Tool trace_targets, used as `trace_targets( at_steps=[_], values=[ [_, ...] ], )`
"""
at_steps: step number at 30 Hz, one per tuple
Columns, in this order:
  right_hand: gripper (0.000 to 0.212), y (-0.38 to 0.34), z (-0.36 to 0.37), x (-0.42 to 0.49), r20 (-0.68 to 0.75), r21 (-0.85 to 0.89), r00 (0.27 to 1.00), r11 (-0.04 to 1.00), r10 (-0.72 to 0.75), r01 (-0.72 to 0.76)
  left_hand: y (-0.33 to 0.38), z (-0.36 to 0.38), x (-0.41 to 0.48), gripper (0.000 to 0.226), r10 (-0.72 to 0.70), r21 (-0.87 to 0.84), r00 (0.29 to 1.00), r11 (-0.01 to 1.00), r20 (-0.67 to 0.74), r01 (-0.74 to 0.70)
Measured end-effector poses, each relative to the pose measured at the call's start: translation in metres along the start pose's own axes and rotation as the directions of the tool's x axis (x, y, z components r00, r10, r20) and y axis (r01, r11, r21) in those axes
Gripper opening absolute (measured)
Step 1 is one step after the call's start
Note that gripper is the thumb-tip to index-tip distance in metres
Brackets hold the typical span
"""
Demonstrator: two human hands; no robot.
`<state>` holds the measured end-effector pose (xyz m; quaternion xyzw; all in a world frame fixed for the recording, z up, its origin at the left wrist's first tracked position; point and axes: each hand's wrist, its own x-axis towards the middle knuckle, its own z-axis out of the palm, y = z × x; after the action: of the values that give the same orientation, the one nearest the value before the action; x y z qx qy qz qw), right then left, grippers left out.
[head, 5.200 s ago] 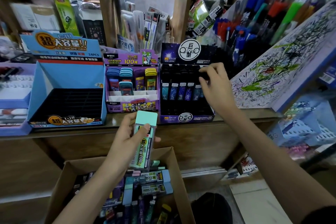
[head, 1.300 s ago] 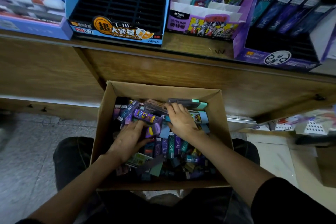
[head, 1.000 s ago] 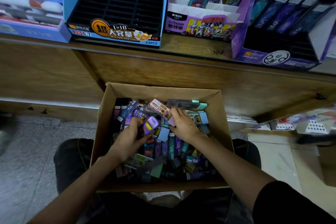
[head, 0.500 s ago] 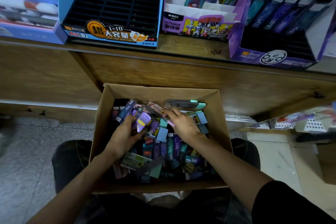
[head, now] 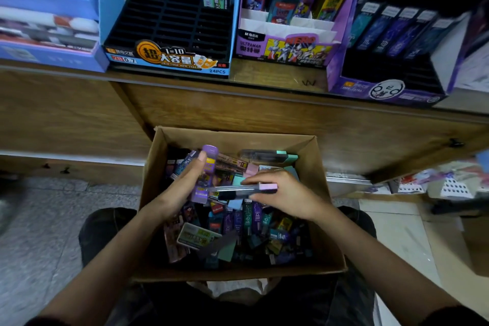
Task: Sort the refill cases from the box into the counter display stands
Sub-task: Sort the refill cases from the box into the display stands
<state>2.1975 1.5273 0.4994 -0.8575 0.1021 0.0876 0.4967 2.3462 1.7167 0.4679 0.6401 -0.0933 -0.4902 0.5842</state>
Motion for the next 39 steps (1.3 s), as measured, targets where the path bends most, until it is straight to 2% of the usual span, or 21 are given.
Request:
trace_targets(
  at_steps=[2,5,9,13,15,17,20,23,27,31,34,37,39],
  values=[
    [0.026,-0.011,-0.007,0.001,0.063,0.132,0.997,0.989,0.053,-0.061,0.009,0.002,-0.005,0.077,0.038,0.035,0.995,0.999,0.087,-0.041],
    [0.025,-0.021,-0.014,0.004,0.107,0.292,0.99,0.948,0.095,-0.123,0.03,0.01,-0.018,0.041,0.094,0.185,0.97,0.973,0.224,-0.137],
    [0.034,-0.031,-0.026,0.005,0.135,0.399,0.986,0.906,0.097,-0.144,0.047,0.017,-0.029,0.031,0.115,0.15,0.962,0.976,0.249,-0.156],
    [0.043,-0.044,-0.04,0.004,0.166,0.328,0.982,0.934,0.089,-0.14,0.057,0.025,-0.04,0.03,-0.018,0.011,0.945,1.0,0.325,0.015],
    [0.047,-0.052,-0.044,0.007,0.144,0.267,0.986,0.956,0.084,-0.12,0.061,0.03,-0.043,0.048,-0.006,0.115,0.935,0.993,0.355,-0.037],
    [0.046,-0.06,-0.046,0.008,0.09,0.252,0.994,0.964,0.063,-0.084,0.065,0.037,-0.047,0.046,0.092,0.193,0.918,0.965,0.387,-0.178],
    [0.043,-0.064,-0.05,0.004,-0.06,0.31,0.997,0.95,0.055,-0.033,0.068,0.049,-0.049,0.032,0.197,0.163,0.934,0.954,0.297,-0.253],
    [0.043,-0.068,-0.056,-0.005,-0.19,0.403,0.974,0.915,0.121,-0.035,0.07,0.058,-0.047,0.019,0.31,0.118,0.939,0.937,0.148,-0.328],
    [0.012,-0.078,-0.059,-0.021,-0.315,0.312,0.94,0.95,0.134,-0.031,0.08,0.068,-0.043,0.026,0.421,0.064,0.904,0.906,-0.068,-0.418],
    [0.016,-0.084,-0.048,-0.037,-0.309,0.274,0.942,0.961,0.128,-0.041,0.096,0.08,-0.042,0.039,0.437,-0.035,0.863,0.887,-0.254,-0.46],
    [0.028,-0.089,-0.033,-0.039,-0.411,0.053,0.908,0.996,0.081,-0.065,0.105,0.087,-0.042,0.034,0.423,-0.043,0.863,0.891,-0.277,-0.451],
    [0.052,-0.099,-0.029,-0.032,-0.527,-0.343,0.836,0.938,-0.153,-0.044,0.112,0.093,-0.039,0.031,0.437,-0.007,0.856,0.89,-0.276,-0.457],
    [0.046,-0.107,-0.033,-0.028,-0.511,-0.442,0.821,0.897,-0.253,0.001,0.114,0.096,-0.039,0.032,0.459,0.011,0.85,0.881,-0.257,-0.473]
  ],
)
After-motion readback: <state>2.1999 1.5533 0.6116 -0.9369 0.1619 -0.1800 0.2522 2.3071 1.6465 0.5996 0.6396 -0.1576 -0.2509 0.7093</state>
